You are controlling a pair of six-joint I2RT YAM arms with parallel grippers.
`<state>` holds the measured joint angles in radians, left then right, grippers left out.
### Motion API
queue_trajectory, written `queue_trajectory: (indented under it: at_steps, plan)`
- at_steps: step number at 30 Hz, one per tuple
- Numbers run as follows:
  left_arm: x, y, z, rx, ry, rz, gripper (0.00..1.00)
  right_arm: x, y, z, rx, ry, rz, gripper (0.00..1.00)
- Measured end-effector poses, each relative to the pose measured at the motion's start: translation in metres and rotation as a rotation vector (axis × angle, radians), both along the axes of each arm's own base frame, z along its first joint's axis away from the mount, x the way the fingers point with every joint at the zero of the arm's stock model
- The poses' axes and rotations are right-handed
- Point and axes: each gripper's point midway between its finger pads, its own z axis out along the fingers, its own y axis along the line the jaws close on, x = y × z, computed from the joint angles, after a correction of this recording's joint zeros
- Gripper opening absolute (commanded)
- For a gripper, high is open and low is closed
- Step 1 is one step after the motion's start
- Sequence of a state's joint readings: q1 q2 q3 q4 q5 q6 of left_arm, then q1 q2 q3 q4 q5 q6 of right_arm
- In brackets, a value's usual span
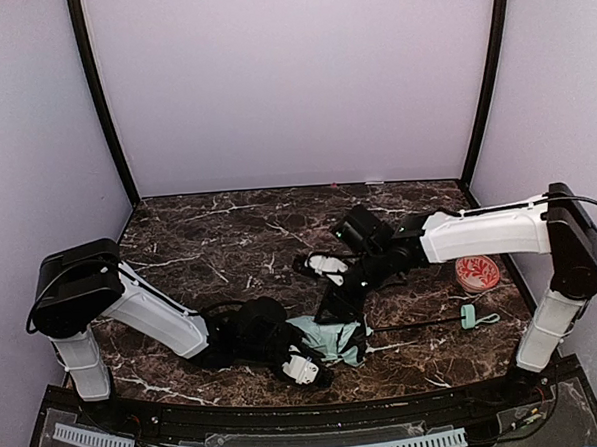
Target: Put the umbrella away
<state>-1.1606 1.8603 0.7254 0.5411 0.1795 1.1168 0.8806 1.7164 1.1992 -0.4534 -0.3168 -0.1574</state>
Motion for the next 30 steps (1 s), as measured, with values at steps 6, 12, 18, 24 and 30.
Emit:
queue_trajectory:
  at_steps: [6,12,18,24,30]
  plan:
    - [0.0,0.0,0.0,0.0,0.002,0.002,0.0,-0.033,-0.016,-0.049,-0.144,-0.011,0.04,0.7]
    - [0.0,0.0,0.0,0.0,0.002,0.002,0.0,-0.025,-0.016,-0.061,-0.169,-0.029,0.052,0.69]
    - [0.0,0.0,0.0,0.0,0.005,0.006,0.0,-0.029,-0.014,-0.066,-0.167,-0.018,0.084,0.69]
    - [0.0,0.0,0.0,-0.002,0.01,0.009,0.0,-0.041,-0.01,-0.077,-0.166,0.035,0.135,0.3]
    - [0.005,0.003,0.002,-0.012,0.003,0.051,0.33,-0.039,-0.001,-0.072,-0.141,0.033,0.147,0.09]
